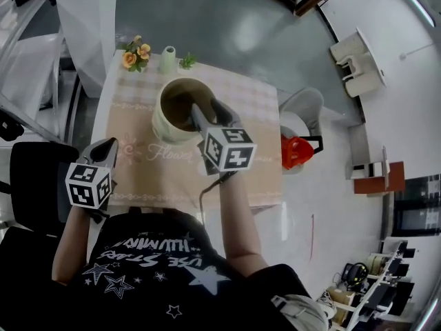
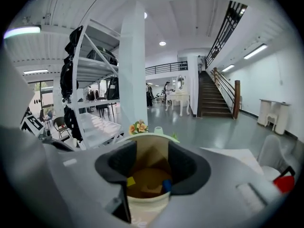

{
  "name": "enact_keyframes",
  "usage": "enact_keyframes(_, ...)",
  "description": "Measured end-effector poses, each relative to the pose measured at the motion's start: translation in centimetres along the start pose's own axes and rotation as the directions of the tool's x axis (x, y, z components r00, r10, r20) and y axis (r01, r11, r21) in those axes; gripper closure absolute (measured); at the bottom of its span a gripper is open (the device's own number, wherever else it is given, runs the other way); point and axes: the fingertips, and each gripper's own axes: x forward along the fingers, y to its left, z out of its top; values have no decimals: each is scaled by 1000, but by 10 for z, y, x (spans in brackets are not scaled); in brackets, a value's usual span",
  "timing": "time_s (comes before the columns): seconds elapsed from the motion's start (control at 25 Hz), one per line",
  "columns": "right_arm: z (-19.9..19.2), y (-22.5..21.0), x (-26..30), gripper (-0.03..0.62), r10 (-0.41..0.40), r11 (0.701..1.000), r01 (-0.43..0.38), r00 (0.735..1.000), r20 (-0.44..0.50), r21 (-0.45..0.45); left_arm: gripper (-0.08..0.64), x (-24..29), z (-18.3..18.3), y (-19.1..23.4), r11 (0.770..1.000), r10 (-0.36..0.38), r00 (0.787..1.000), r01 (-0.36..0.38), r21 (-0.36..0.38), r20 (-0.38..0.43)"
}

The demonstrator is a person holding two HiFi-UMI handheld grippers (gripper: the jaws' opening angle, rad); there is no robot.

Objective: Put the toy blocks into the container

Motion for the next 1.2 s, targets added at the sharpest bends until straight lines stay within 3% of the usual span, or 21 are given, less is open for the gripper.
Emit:
enact_keyframes(0.4,-43,-9,-45,382,-215,972,214,977,-2,98,549,6,-54,-16,984,-151,979,162,75,-136)
enact_keyframes(0.56,-60,8,-55,382,-207,972,210,978,-30,105,549,5,-56,-19,982,-159,979,171,85,-126)
enact_keyframes(0.72,-81,20,-73,382,-188,975,195,980,-71,105,549,-7,-65,-27,987,-149,983,155,45,-111)
enact_keyframes(0.92,-96,28,-102,387,-179,974,187,981,-75,126,549,-26,-85,-48,986,-156,978,162,38,-136)
enact_keyframes(1.04,-107,39,-126,444,-157,978,165,985,-69,126,549,-40,-90,-65,984,-156,979,165,62,-132)
enact_keyframes(1.2,-123,45,-162,586,-148,980,158,986,-82,122,549,-58,-89,-97,983,-158,982,166,77,-103)
